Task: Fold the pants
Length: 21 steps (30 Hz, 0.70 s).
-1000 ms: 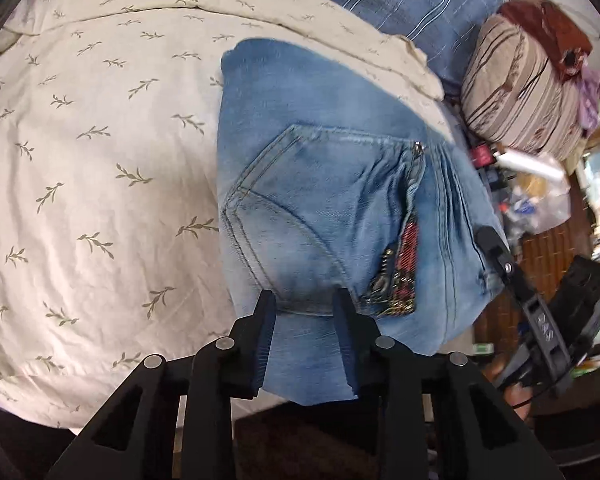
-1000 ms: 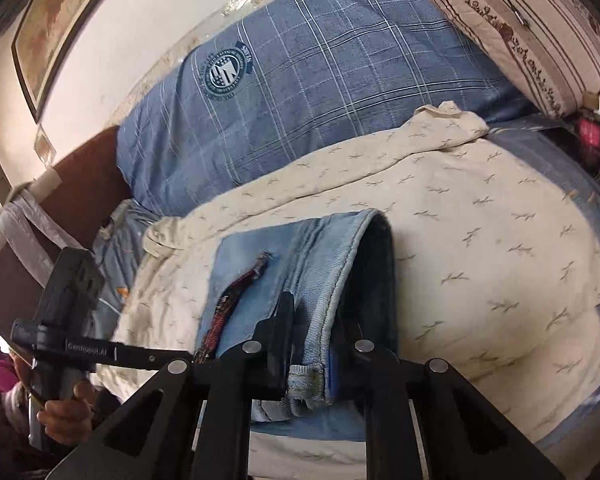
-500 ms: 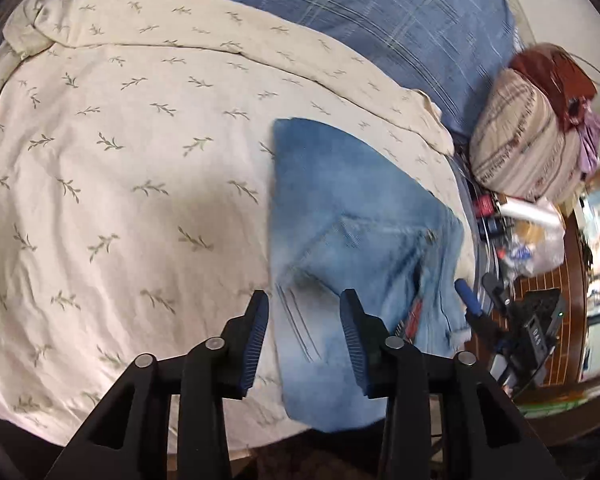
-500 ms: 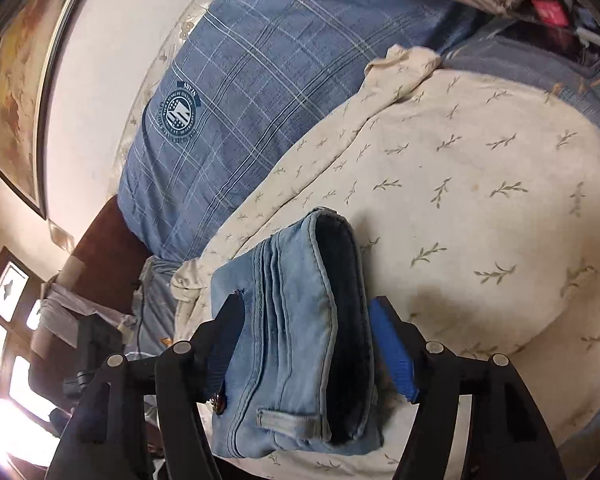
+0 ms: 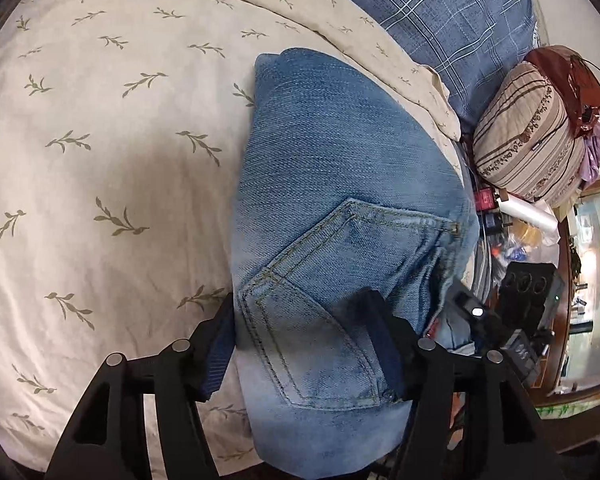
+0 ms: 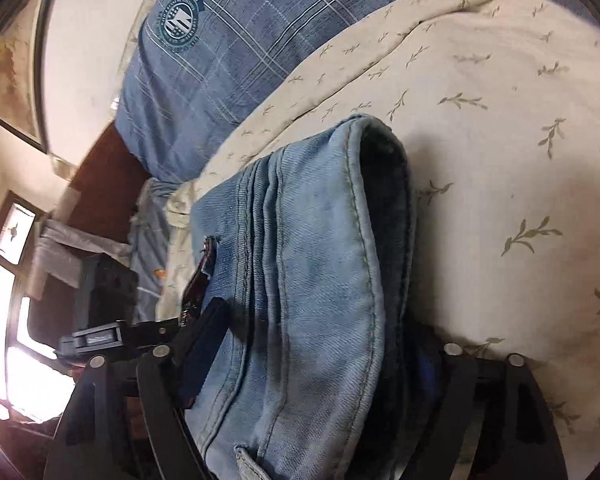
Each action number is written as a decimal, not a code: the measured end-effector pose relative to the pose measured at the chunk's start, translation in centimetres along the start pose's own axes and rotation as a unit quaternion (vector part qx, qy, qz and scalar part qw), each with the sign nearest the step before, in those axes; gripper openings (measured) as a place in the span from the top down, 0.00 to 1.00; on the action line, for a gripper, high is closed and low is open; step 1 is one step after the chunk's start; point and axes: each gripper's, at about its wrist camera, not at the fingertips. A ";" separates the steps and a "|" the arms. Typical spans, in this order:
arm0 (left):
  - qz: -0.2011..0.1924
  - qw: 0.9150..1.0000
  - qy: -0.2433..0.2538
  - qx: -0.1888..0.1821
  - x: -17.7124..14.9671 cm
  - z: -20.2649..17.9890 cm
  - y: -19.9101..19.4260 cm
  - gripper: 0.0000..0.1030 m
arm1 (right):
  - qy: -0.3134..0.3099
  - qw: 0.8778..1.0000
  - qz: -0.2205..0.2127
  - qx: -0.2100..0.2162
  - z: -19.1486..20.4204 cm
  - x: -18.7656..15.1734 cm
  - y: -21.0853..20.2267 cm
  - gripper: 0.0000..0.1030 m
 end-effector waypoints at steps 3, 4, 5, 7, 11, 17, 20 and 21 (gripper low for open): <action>0.005 1.000 0.014 -0.011 -0.2 -0.4 -0.8 0.57 | -0.043 0.998 -0.005 -0.051 2.7 -0.1 -0.5 0.55; 0.008 1.000 0.016 -0.021 -0.2 -0.5 -1.2 0.59 | -0.051 0.997 -0.008 -0.059 3.5 -0.1 -0.9 0.60; 0.011 0.999 0.017 -0.030 0.0 -0.6 -1.5 0.60 | -0.057 0.996 -0.013 -0.064 4.4 0.1 -1.4 0.62; 0.005 0.999 0.022 -0.041 0.4 -0.5 -2.8 0.61 | -0.071 0.995 -0.021 -0.065 6.2 0.7 -2.1 0.63; -0.048 0.998 0.029 -0.043 2.5 0.1 -6.8 0.61 | -0.094 0.993 -0.030 -0.059 9.1 2.7 -1.3 0.63; -0.122 0.992 0.035 0.003 6.9 1.9 -11.4 0.60 | -0.116 0.992 -0.050 -0.029 12.0 7.5 3.8 0.63; -0.138 0.989 0.023 0.037 9.2 3.3 -11.7 0.60 | -0.123 0.991 -0.041 -0.038 12.7 9.5 7.9 0.63; -0.141 0.989 0.017 0.048 9.8 3.8 -11.4 0.59 | -0.126 0.990 -0.037 -0.043 12.8 9.9 8.9 0.63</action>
Point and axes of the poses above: each gripper's, at about its wrist camera, not at the fingertips, and y roughly the way its jaws point, z to its left, x to its top, and after that the axes turned 6 degrees about -y, right-handed
